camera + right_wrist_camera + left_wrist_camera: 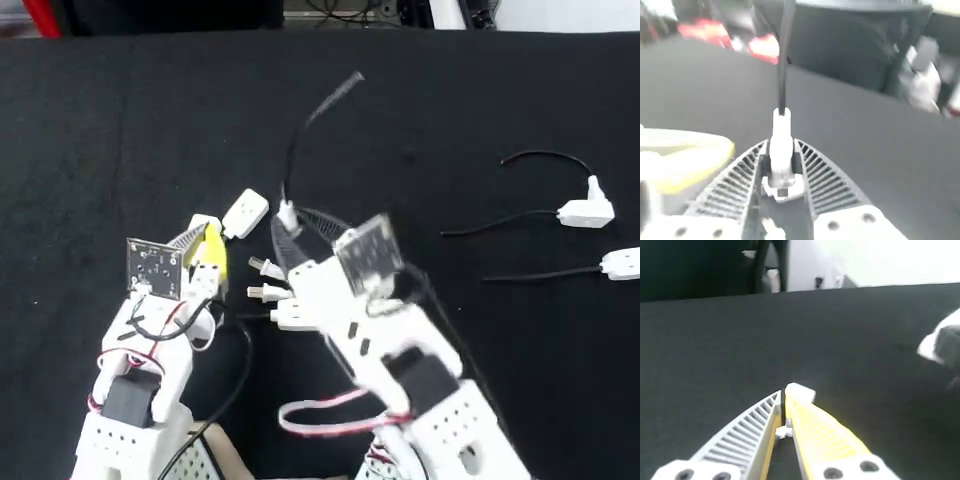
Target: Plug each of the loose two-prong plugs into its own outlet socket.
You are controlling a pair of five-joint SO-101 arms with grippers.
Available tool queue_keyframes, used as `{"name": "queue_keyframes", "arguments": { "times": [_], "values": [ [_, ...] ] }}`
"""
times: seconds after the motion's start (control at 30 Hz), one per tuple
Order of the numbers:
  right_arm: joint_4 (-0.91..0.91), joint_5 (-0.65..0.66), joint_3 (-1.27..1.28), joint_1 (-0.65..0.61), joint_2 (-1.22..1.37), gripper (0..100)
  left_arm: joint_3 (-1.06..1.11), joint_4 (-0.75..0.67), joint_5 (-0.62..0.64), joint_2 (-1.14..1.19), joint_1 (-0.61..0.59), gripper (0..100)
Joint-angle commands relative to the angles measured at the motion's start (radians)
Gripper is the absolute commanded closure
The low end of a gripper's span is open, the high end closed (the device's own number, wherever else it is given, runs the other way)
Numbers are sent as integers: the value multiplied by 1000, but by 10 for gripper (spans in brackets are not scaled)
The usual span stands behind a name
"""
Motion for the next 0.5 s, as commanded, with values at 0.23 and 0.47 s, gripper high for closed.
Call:
{"name": "queue_keyframes", "arguments": {
  "times": [0.23, 0.47],
  "values": [
    [-9, -193, 91, -133, -163, 986, -28, -28, 25, -12, 45, 972],
    [-9, -201, 105, -232, -108, 986, 36, -110, 23, -12, 36, 972]
  ]
}}
